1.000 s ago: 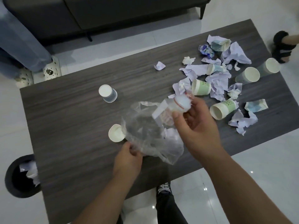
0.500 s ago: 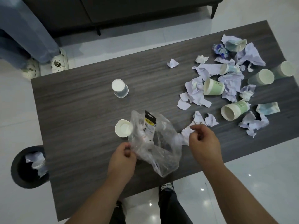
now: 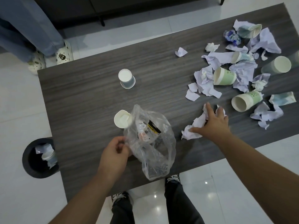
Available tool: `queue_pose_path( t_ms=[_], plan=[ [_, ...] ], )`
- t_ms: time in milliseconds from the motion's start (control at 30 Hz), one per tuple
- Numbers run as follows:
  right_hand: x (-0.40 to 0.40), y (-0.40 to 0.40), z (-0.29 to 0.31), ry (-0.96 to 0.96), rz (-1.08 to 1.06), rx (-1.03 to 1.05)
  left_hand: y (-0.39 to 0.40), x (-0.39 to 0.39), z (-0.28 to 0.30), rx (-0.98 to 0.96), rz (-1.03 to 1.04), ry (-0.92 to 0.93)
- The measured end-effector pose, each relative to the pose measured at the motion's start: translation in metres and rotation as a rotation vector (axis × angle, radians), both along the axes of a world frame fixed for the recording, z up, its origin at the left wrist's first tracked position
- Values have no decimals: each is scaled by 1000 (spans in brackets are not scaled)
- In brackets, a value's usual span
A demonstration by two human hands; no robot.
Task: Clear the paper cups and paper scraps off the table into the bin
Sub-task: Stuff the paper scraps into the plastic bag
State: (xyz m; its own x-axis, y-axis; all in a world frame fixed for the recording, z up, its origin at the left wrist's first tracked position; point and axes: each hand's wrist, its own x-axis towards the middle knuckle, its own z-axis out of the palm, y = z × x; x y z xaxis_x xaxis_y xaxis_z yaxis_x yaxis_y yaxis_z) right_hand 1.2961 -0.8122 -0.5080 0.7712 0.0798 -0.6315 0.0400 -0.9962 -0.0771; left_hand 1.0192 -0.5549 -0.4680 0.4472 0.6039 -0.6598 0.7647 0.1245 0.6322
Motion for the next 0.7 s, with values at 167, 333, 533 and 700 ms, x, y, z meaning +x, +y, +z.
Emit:
queue_pose_path(
  t_ms=[167,333,533,700],
  plan=[
    [-21,-20,-11,-135,-106,222,-5,8,-6,-143,178,-18],
    [-40,-13,2,-66,-307,377,-10,20,-7,-160,190,-41],
    [-82,71,112,-294,-276,861,-3,10,-9,-137,106,-26],
    [-137,130,123,29,-38,772,-3,-3,-12,-128,101,3]
  ],
)
